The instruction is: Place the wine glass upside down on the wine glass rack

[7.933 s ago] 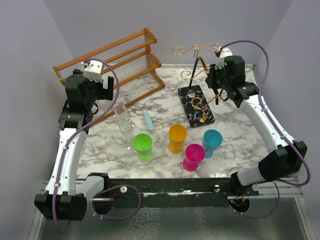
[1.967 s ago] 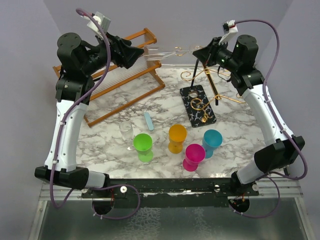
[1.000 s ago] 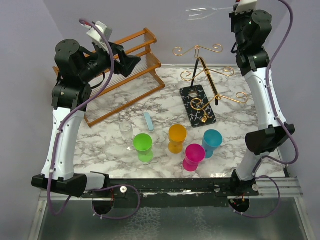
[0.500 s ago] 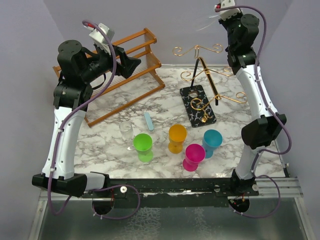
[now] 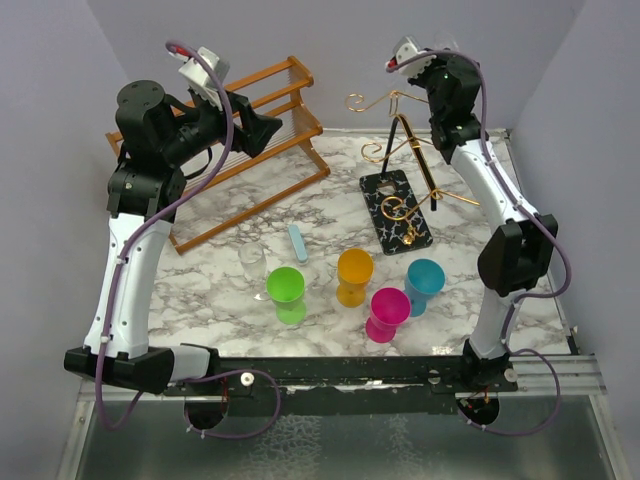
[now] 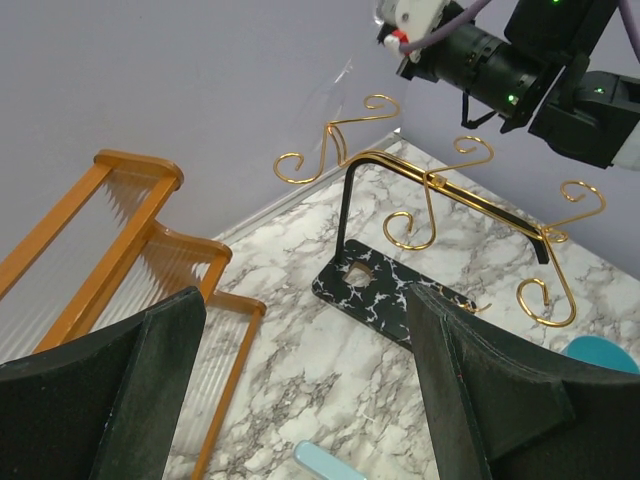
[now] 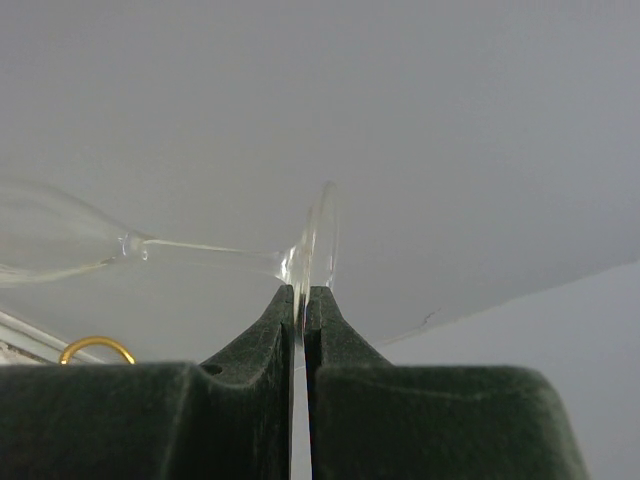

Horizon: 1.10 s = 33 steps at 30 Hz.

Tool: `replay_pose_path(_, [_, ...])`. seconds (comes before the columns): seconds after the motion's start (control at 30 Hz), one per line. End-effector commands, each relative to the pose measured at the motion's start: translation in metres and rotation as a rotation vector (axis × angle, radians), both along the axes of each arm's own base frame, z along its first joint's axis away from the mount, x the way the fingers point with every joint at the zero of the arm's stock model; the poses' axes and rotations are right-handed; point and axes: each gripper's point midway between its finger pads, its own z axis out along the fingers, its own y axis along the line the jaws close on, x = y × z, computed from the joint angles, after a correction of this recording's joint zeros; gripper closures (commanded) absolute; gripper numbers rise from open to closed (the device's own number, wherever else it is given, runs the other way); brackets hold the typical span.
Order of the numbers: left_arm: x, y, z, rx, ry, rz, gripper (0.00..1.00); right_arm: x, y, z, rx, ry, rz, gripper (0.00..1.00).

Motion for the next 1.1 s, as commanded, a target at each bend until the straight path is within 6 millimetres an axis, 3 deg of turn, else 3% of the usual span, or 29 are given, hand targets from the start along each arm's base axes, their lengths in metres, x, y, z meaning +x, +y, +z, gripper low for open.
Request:
replay_pose_path(0.0, [-0.001,-0.001,-0.004,0.004,0.007,-0.015,0.16,-0.005,0.012,0.014,-0.132,-0.074,0.049,0.99])
replay_pose_path(0.3, [0.0,0.002,-0.013,0.027,0.006,0.002,0.16,-0.01,0.026,-0.011,-0.223,-0.014,0.138,0.99])
replay_pose_path(1.07, [-0.004,0.002,-0.015,0.032,-0.003,-0.002,0.16,-0.031,0.02,-0.025,-0.341,0.039,0.132,0.99])
